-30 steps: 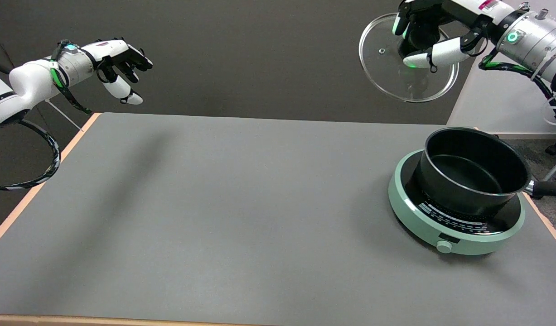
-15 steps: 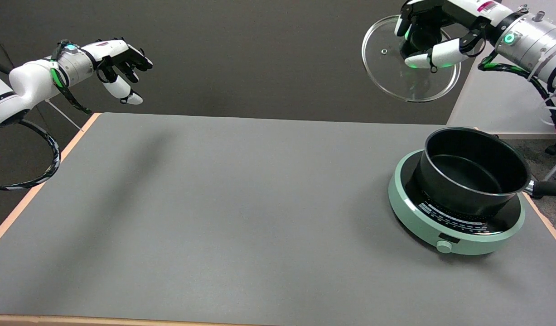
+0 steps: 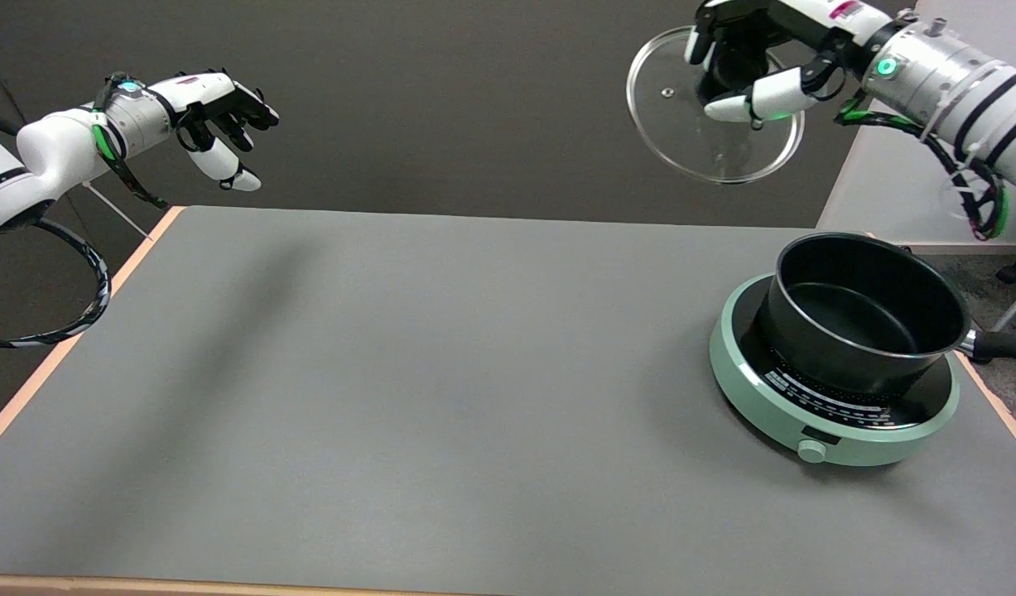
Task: Place the pot lid onto the table.
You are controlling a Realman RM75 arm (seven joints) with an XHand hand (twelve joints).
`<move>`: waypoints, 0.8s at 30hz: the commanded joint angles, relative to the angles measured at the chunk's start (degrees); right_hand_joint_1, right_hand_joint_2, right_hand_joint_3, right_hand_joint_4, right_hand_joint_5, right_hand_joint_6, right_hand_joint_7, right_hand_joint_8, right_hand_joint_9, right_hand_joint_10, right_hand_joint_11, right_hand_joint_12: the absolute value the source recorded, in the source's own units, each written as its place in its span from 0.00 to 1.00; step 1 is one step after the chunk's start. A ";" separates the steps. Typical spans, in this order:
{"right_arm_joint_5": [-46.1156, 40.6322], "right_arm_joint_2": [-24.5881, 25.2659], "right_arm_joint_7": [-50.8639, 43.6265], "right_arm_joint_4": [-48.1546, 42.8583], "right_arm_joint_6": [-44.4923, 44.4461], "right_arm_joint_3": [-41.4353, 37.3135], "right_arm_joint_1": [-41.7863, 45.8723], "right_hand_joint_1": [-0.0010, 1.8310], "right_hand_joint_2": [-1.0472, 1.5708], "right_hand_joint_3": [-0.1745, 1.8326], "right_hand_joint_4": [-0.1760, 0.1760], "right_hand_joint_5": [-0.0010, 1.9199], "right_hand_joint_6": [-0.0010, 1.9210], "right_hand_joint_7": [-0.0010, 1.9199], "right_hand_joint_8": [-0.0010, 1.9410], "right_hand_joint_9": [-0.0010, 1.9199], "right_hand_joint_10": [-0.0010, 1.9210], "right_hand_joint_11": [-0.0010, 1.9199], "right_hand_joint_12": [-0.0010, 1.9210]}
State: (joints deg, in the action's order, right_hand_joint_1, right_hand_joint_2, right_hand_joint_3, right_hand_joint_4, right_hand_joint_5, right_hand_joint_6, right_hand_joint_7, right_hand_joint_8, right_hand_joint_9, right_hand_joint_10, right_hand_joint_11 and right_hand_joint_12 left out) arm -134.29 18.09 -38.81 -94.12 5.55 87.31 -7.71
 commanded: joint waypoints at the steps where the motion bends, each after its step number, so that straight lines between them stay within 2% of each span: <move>1: 1.71 5.22 -0.20 4.61 2.98 35.07 -33.78 0.82 0.73 0.38 1.00 0.34 0.59 0.45 0.67 0.41 0.81 0.37 1.00; 3: 1.71 6.08 -0.20 5.52 3.01 39.99 -39.08 0.82 0.73 0.38 1.00 0.34 0.59 0.45 0.67 0.41 0.81 0.37 1.00; 6: 1.71 7.48 -0.20 6.96 3.53 43.88 -42.38 0.82 0.73 0.38 1.00 0.35 0.59 0.45 0.67 0.41 0.81 0.37 1.00; 15: 2.19 13.29 -0.20 13.32 6.88 52.33 -49.29 0.82 0.73 0.38 1.00 0.35 0.59 0.45 0.66 0.41 0.81 0.37 1.00; 24: 2.19 15.57 0.07 20.19 7.61 59.71 -53.95 0.82 0.73 0.38 1.00 0.36 0.59 0.45 0.66 0.41 0.80 0.38 1.00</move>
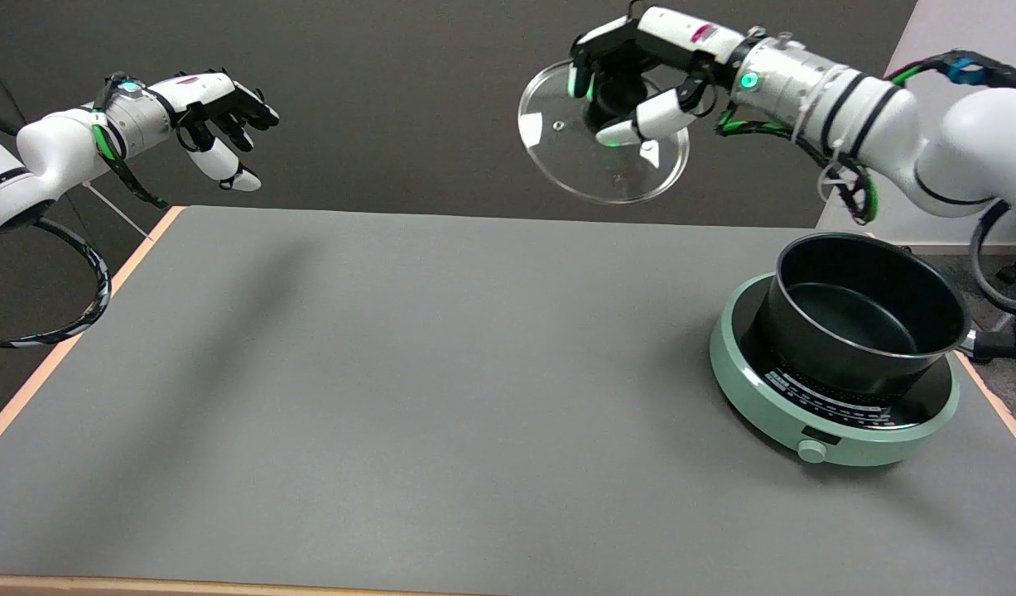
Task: Place the pot lid onto the table.
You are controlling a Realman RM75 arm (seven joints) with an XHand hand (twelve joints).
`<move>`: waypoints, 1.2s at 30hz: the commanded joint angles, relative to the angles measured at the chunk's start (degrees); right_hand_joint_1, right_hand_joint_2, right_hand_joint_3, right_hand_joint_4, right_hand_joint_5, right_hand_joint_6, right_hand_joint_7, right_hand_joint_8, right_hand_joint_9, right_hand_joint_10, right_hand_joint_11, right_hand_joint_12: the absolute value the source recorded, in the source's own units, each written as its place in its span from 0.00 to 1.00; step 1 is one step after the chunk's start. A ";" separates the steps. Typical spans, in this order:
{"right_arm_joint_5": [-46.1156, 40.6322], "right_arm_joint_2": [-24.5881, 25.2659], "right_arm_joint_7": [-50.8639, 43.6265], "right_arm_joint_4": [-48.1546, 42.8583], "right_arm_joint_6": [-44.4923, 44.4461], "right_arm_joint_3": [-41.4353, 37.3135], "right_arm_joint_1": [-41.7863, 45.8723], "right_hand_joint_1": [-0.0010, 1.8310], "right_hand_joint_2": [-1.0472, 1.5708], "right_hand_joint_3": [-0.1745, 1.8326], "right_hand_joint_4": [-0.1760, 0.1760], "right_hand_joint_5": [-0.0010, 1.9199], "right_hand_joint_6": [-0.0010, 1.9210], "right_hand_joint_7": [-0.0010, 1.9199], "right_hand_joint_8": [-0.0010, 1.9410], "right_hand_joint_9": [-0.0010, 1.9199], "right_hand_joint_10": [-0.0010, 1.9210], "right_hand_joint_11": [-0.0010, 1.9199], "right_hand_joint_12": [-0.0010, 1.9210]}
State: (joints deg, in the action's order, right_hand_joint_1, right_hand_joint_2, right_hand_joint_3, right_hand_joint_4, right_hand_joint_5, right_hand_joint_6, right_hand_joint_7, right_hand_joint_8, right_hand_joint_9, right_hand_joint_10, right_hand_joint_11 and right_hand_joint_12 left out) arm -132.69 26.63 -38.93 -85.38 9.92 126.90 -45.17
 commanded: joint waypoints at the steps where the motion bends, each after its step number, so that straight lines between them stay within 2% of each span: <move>1: 0.58 7.37 0.13 12.10 3.43 20.88 -16.99 0.82 0.73 0.38 1.00 0.36 0.59 0.45 0.66 0.41 0.80 0.38 1.00; 15: 3.16 11.39 0.15 20.81 8.60 21.46 -15.05 0.82 0.73 0.38 1.00 0.36 0.58 0.45 0.66 0.42 0.80 0.38 1.00; 20: 4.01 11.68 0.32 21.38 10.19 21.54 -12.64 0.82 0.73 0.39 1.00 0.36 0.58 0.45 0.66 0.42 0.80 0.38 1.00; 22: 4.01 11.68 0.36 21.22 10.80 21.54 -11.61 0.82 0.72 0.42 1.00 0.35 0.62 0.45 0.67 0.42 0.81 0.39 1.00; 36: 4.33 13.39 0.40 22.14 11.00 21.70 -7.68 0.82 0.72 0.42 1.00 0.35 0.62 0.45 0.67 0.42 0.81 0.39 1.00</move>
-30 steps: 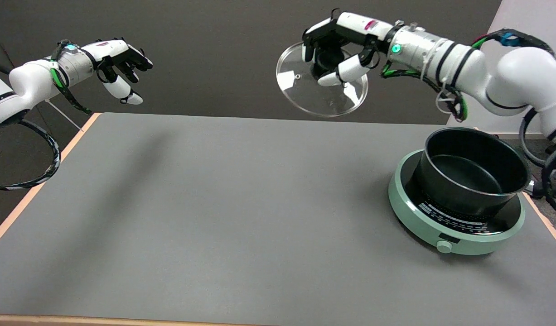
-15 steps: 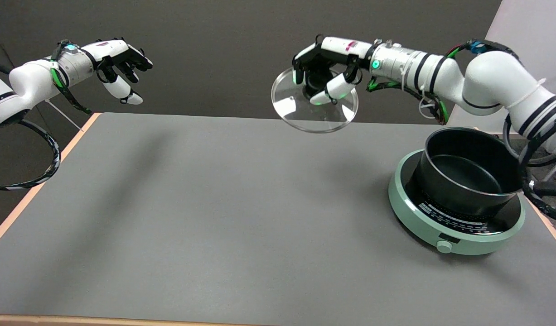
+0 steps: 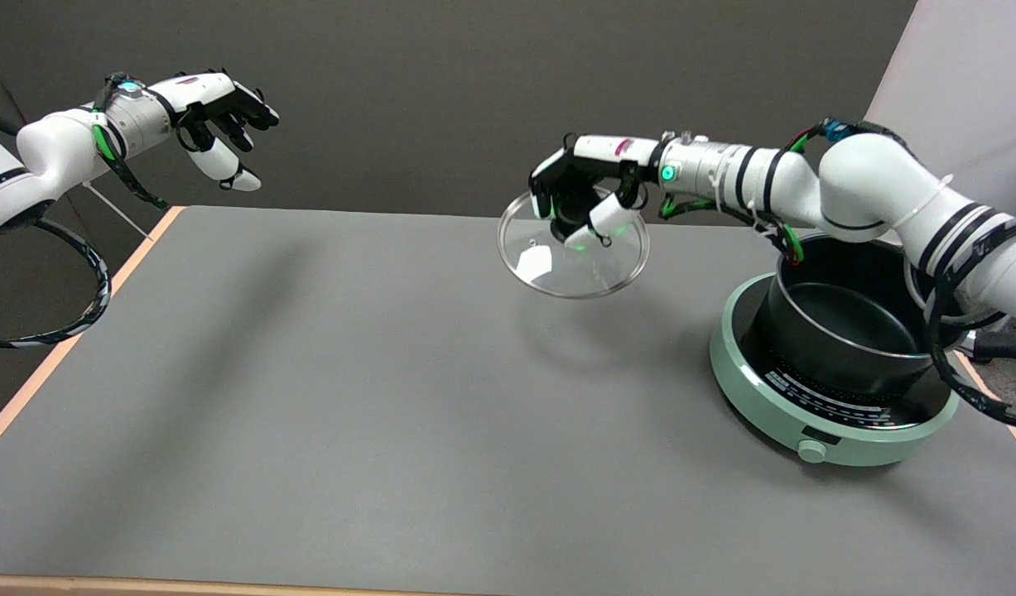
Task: Place the pot lid onto the table.
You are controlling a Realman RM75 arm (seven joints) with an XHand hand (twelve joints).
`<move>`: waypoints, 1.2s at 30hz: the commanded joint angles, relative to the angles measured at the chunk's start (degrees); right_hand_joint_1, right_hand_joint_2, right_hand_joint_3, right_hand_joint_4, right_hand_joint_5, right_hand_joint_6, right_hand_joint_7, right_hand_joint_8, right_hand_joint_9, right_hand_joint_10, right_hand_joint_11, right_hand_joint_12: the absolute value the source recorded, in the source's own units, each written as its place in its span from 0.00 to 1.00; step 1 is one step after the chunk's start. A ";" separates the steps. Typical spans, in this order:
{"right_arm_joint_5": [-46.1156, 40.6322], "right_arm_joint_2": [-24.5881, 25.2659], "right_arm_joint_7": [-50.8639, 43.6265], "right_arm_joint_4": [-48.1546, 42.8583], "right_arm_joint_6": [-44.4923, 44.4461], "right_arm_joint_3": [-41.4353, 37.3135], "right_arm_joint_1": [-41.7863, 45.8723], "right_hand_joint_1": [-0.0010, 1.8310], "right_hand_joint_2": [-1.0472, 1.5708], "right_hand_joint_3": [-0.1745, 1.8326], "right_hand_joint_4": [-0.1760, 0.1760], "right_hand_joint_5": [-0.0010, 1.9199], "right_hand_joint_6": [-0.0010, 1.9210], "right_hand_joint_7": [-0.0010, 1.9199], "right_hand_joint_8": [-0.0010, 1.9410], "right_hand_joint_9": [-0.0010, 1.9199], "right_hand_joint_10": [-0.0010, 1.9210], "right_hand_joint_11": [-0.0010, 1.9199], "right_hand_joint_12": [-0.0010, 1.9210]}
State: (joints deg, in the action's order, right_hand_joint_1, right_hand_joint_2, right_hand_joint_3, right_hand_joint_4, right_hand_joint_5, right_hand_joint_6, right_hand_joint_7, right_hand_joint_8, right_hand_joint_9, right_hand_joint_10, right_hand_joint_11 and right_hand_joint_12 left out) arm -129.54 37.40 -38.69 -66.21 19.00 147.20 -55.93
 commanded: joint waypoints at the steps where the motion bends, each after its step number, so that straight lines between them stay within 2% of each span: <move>1: 1.58 2.74 0.16 3.01 2.03 1.41 3.09 0.82 0.72 0.42 1.00 0.35 0.62 0.45 0.67 0.42 0.81 0.39 1.00; 23: 3.43 9.73 -0.08 11.51 1.40 1.33 3.89 0.82 0.73 0.40 1.00 0.35 0.61 0.45 0.67 0.42 0.81 0.38 1.00; 24: 3.43 10.06 -0.12 12.27 1.04 1.33 3.77 0.82 0.73 0.38 1.00 0.36 0.59 0.45 0.66 0.41 0.81 0.37 1.00; 36: 3.51 12.33 -0.24 22.61 -1.72 1.25 1.89 0.82 0.73 0.38 1.00 0.35 0.60 0.45 0.67 0.41 0.81 0.37 1.00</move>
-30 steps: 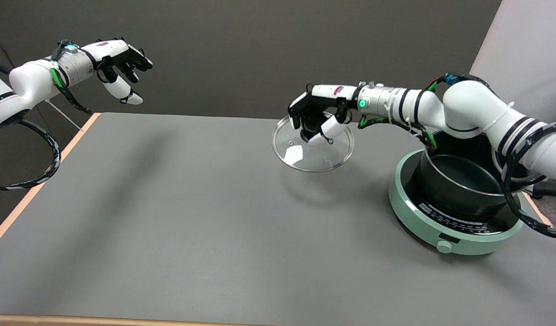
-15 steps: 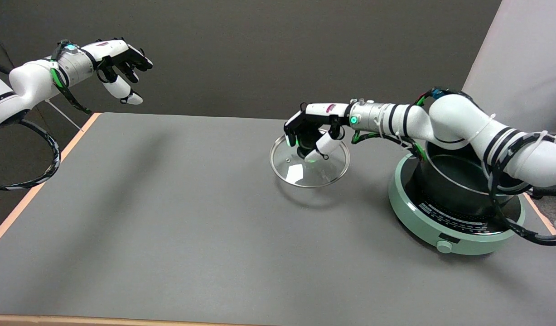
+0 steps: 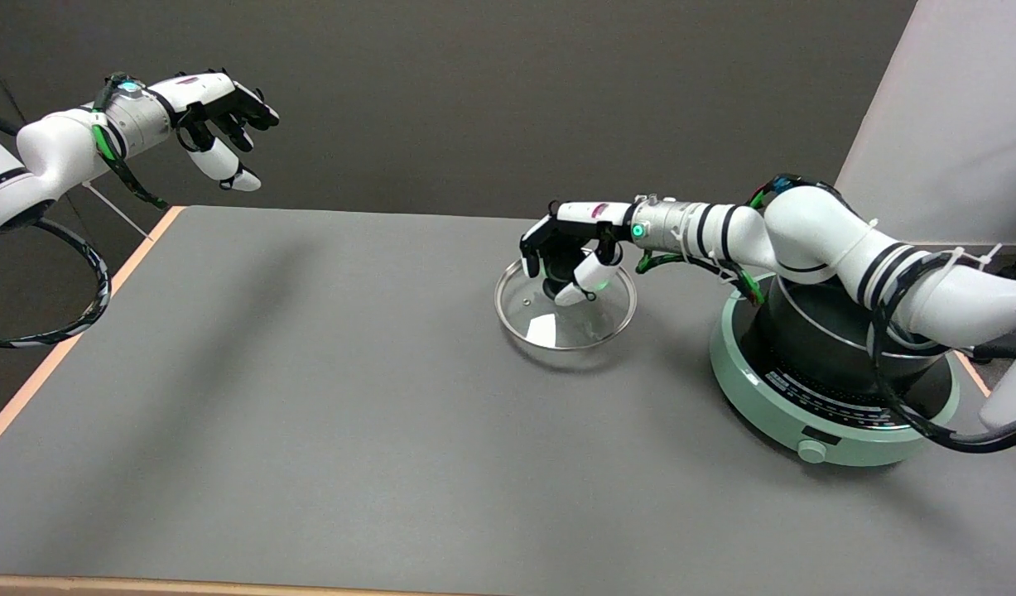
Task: Place the pot lid onto the table.
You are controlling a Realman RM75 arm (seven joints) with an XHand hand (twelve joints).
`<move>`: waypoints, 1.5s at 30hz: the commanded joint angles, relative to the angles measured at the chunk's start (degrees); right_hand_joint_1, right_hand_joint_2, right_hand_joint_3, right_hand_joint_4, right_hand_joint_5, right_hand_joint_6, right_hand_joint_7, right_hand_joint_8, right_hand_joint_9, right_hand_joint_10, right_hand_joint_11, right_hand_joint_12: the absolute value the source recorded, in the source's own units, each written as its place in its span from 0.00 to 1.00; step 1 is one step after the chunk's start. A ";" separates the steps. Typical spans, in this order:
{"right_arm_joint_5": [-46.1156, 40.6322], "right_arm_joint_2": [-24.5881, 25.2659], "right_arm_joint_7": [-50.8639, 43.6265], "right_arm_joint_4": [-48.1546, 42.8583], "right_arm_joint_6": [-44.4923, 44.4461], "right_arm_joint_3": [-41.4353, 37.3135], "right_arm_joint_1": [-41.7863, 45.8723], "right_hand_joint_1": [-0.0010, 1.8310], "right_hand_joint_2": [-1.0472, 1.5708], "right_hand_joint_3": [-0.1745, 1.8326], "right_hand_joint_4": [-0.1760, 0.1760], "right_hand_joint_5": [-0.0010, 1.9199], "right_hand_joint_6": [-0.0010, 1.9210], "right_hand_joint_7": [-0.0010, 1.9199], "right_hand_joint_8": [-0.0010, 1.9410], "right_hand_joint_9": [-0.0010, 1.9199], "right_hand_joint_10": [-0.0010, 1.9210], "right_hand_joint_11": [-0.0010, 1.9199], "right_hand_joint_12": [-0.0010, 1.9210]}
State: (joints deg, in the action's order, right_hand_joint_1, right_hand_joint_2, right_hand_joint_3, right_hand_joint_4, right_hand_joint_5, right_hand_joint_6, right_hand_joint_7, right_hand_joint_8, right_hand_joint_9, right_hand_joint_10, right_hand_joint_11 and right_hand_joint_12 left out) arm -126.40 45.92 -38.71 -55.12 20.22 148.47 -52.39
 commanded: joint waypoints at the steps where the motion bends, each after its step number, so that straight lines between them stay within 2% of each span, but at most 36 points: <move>1: 0.37 3.81 -0.23 12.35 -2.97 -0.02 -1.70 0.82 0.73 0.38 1.00 0.35 0.60 0.45 0.67 0.41 0.81 0.37 1.00; 22: 0.37 3.13 0.17 23.60 -3.05 -0.34 -3.85 0.82 0.73 0.38 1.00 0.36 0.60 0.45 0.66 0.41 0.80 0.38 1.00; 31: 1.60 1.29 0.05 24.28 -2.69 -1.45 -5.21 0.82 0.73 0.39 1.00 0.36 0.60 0.45 0.66 0.42 0.80 0.38 1.00; 32: 2.16 1.13 0.17 24.28 -2.69 -1.89 -5.25 0.82 0.72 0.41 1.00 0.35 0.62 0.45 0.67 0.42 0.81 0.39 1.00; 45: 4.36 0.29 0.17 22.05 -3.01 -1.94 -4.34 0.82 0.73 0.38 1.00 0.36 0.60 0.45 0.66 0.42 0.80 0.38 1.00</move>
State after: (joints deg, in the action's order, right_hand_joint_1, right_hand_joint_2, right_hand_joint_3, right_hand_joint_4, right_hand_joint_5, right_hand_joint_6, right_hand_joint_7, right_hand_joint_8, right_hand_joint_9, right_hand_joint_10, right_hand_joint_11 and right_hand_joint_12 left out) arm -123.92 47.44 -38.63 -32.74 17.48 147.06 -56.86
